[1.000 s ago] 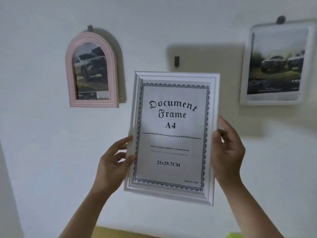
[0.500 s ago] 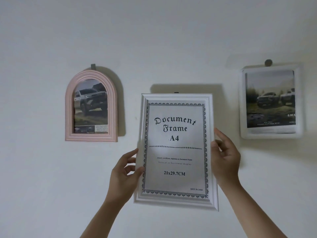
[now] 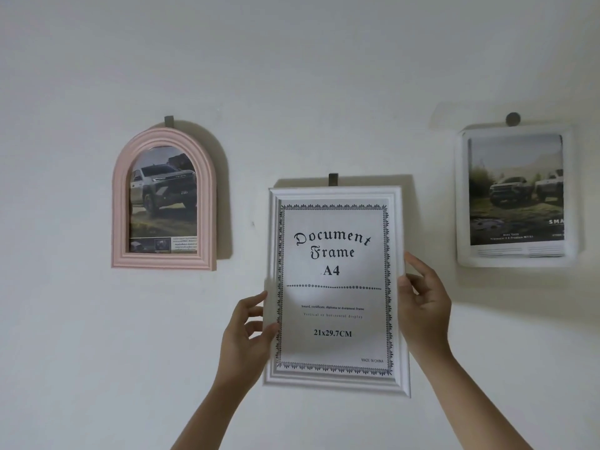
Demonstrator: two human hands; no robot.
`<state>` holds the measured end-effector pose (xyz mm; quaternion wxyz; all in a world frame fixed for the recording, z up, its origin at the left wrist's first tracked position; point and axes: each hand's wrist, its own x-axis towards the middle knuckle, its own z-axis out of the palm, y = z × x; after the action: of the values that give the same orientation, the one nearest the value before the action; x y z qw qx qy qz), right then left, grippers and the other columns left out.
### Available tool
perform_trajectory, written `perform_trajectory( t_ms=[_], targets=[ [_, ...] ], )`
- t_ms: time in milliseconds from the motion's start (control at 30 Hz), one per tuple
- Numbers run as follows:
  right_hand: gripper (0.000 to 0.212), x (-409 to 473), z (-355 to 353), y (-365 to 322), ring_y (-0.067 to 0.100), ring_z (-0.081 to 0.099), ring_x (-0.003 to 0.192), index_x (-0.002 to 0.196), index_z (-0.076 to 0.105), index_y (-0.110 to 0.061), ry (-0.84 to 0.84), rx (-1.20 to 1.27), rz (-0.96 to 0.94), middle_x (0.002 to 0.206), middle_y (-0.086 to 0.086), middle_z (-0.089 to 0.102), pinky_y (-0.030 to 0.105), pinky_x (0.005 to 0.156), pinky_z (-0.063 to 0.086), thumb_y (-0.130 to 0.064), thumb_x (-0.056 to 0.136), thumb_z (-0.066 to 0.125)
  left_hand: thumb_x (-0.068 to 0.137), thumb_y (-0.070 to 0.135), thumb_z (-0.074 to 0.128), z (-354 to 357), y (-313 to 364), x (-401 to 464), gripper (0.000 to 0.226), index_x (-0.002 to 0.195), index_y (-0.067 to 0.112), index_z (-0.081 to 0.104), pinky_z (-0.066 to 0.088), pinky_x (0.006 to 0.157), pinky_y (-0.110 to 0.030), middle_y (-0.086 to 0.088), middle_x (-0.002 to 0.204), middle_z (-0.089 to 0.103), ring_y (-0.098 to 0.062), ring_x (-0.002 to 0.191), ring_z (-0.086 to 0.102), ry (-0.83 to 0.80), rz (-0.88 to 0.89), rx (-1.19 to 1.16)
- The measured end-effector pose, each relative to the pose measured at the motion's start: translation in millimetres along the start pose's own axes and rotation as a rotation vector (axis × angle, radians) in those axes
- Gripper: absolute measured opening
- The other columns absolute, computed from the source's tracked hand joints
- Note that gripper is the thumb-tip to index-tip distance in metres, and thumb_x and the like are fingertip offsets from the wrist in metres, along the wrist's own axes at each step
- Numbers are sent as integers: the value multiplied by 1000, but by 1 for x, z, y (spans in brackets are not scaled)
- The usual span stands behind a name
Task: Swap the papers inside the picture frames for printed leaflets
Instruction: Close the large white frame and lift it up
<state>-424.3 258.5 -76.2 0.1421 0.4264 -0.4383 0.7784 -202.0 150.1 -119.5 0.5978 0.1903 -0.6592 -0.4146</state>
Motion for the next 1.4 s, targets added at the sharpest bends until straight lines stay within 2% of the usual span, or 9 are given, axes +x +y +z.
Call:
perform_trajectory(
  t_ms=[200,333,533,700,833,1000,1133,1267,1400],
  targets=[
    [33,-11,-5,16,2,61,77,116,61,-24,3,-12,62,88,-5,69,11,76,48,-4,90,58,83,-13,53,9,-15,5,59,115,37,52,51,63,-15,-1,102,61,-5,77,63,-20,-4,38],
    [30,-30,-9,21,-8,62,75,113,62,-18,-2,-31,84,90,-5,68,3,70,44,0,90,56,83,-14,49,14,-24,5,64,122,37,48,52,69,-15,4,108,59,-5,90,61,-11,42,77],
    [31,-44,-12,31,0,63,78,111,64,-20,21,-70,89,93,4,69,3,68,44,1,89,57,83,-6,54,17,-34,-1,74,134,46,38,54,85,-29,14,121,47,-2,113,48,-6,92,169],
    [30,-48,-13,39,8,63,80,113,64,-21,18,-111,80,99,11,66,4,68,45,-3,89,58,84,-2,58,19,-36,-3,73,139,42,34,50,94,-39,22,120,40,6,113,44,0,113,212],
    [30,-49,-15,38,4,63,84,114,62,-19,16,-126,86,101,13,65,5,68,47,-3,89,59,83,0,61,19,-36,-3,76,139,43,34,44,102,-42,22,120,39,-1,117,43,1,128,235],
    [35,-44,-24,28,9,60,91,115,59,-24,42,-170,69,102,3,59,27,81,52,-3,86,61,81,4,67,23,-25,-7,73,139,35,36,34,105,-37,9,128,36,-4,126,33,94,212,296],
    [36,-26,-43,13,15,59,97,118,59,-16,95,-261,-41,102,-4,54,30,83,49,-4,84,65,79,3,69,46,3,-12,70,135,32,40,25,99,-18,-3,133,32,12,123,21,153,344,300],
    [39,3,-77,-3,18,58,101,120,56,-9,184,-324,-118,110,-3,50,30,88,47,-5,83,66,81,13,66,85,39,-17,63,133,37,40,22,99,-1,2,135,32,6,127,26,66,460,222],
    [51,40,-120,-11,25,55,105,125,51,-6,249,-476,-183,115,1,47,36,91,47,-7,78,72,81,25,63,133,66,-19,58,135,26,42,23,105,-6,0,133,38,-8,129,33,-62,529,172]
  ],
)
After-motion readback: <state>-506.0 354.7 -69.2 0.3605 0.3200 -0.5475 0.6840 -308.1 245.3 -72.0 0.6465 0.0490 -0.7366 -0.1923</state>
